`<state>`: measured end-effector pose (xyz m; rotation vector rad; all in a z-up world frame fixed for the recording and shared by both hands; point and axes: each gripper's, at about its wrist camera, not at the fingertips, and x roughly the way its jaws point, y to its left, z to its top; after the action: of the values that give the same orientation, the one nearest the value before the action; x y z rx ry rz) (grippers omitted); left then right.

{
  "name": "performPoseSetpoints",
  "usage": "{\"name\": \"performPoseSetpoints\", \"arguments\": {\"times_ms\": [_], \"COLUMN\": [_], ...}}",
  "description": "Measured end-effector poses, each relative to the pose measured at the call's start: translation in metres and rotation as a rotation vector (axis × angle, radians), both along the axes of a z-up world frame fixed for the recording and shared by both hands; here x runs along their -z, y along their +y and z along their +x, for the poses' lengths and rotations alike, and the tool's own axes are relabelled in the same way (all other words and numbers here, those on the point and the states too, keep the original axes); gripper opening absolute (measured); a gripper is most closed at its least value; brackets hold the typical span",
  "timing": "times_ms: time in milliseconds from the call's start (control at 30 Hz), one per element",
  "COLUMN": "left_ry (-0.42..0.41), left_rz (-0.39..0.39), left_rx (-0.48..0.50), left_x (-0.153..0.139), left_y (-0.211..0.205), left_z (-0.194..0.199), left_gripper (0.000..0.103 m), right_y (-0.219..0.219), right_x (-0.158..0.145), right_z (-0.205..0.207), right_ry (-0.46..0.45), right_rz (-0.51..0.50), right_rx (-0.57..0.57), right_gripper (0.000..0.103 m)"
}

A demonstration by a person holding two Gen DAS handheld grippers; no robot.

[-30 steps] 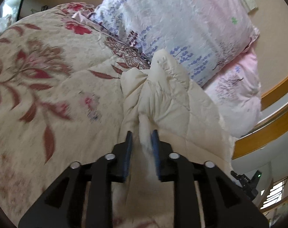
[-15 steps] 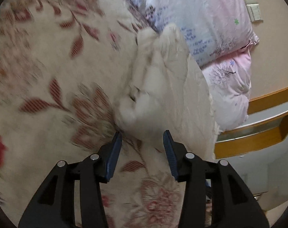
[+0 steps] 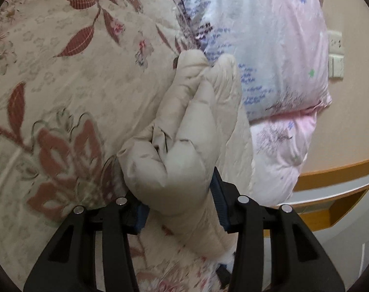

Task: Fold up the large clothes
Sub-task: 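Grasp the folded jacket edge with the left gripper and press it flat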

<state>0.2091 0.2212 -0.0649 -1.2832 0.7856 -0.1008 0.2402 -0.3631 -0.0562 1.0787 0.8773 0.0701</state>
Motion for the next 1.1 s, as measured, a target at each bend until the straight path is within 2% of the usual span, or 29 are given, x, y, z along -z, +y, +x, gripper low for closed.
{"name": "performPoseSetpoints", "arguments": {"times_ms": [33,133,233,467,567,733,767,800,900,967,1033,1100], "left_ry": [-0.007,-0.016,-0.042,-0.114,-0.109,-0.087,-0.087,-0.091,-0.107,-0.113,-0.114,-0.123], "left_rz": [0.005,0.005,0.015,0.041,0.028,0.022,0.019,0.018,0.042,0.07,0.108,0.147], "left_rx": [-0.004,-0.013,-0.027,-0.048,-0.068,-0.085,-0.083,-0.082,-0.082,-0.085,-0.088,-0.084], "left_x": [0.0,0.003,-0.002,-0.025,-0.023,-0.013,-0.011,-0.011,-0.012,-0.014,-0.016,-0.019], "left_y": [0.0,0.002,0.007,0.027,0.039,0.044,0.044,0.043,0.042,0.041,0.039,0.037], "left_z": [0.002,0.004,-0.002,-0.046,-0.077,-0.119,-0.123,-0.125,-0.126,-0.126,-0.125,-0.124], "left_gripper": [0.033,0.019,0.014,0.013,0.013,0.013,0.013,0.013,0.016,0.021,0.036,0.045], "right_y": [0.001,0.007,0.014,0.037,0.045,0.049,0.05,0.051,0.049,0.053,0.065,0.081], "right_x": [-0.001,-0.008,-0.02,-0.045,-0.039,-0.026,-0.026,-0.028,-0.04,-0.058,-0.077,-0.088], "right_z": [0.0,-0.002,-0.007,-0.041,-0.062,-0.088,-0.091,-0.093,-0.104,-0.11,-0.112,-0.105], "right_ry": [-0.014,-0.045,-0.082,-0.152,-0.141,-0.103,-0.093,-0.081,-0.067,-0.085,-0.126,-0.173], "right_rz": [0.0,-0.019,-0.042,-0.104,-0.12,-0.154,-0.186,-0.222,-0.386,-0.542,-0.677,-0.734], "right_rx": [-0.005,-0.03,-0.07,-0.21,-0.256,-0.267,-0.263,-0.254,-0.183,-0.106,-0.062,-0.091], "right_gripper": [0.031,0.021,0.017,0.017,0.017,0.019,0.025,0.036,0.056,0.059,0.06,0.06]}}
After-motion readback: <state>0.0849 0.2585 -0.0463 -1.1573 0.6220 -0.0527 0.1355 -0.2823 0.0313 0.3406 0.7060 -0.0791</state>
